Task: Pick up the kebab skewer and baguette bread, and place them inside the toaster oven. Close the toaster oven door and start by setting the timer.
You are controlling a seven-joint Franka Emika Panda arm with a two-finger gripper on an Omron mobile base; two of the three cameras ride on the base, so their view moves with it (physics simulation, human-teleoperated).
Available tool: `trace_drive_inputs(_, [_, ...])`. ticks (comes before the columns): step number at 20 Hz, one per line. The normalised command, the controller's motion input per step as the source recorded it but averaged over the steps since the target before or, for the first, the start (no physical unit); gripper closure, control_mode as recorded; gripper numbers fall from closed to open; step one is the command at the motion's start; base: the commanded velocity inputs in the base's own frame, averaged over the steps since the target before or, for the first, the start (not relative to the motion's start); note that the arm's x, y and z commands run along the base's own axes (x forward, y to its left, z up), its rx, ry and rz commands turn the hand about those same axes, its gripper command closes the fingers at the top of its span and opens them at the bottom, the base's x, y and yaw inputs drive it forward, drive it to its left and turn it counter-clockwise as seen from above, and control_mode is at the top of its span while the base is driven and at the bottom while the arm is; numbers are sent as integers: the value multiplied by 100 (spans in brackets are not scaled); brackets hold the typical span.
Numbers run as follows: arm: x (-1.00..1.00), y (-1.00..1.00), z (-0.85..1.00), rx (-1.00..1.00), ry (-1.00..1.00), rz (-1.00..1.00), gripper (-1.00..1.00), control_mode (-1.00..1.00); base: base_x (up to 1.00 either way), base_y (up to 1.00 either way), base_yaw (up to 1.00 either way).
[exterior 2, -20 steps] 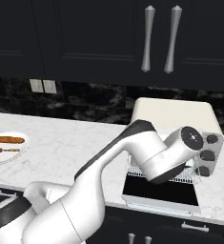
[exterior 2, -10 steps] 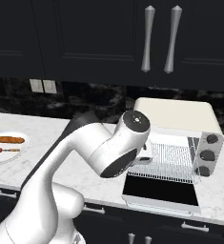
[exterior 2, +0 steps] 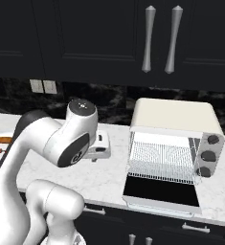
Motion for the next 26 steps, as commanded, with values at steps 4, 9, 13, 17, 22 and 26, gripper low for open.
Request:
trace_drive_inputs(4, [2, 100, -6, 0, 9, 10, -100, -100, 0, 0, 0])
trace_drive_inputs(9, [0, 100, -4, 0, 0, 9, -100, -100, 0, 0, 0])
trace_drive_inputs(13, [0, 100, -1, 0, 0, 10, -100, -100, 0, 0, 0])
trace_drive_inputs(17, [0, 100, -4, 0, 1, 11, -100, -100, 0, 0, 0])
trace_drive_inputs(22, [2, 100, -21, 0, 1, 11, -100, -100, 0, 0, 0])
trace_drive_inputs(26, [37, 100, -18, -1, 0, 21, -100, -100, 0, 0, 0])
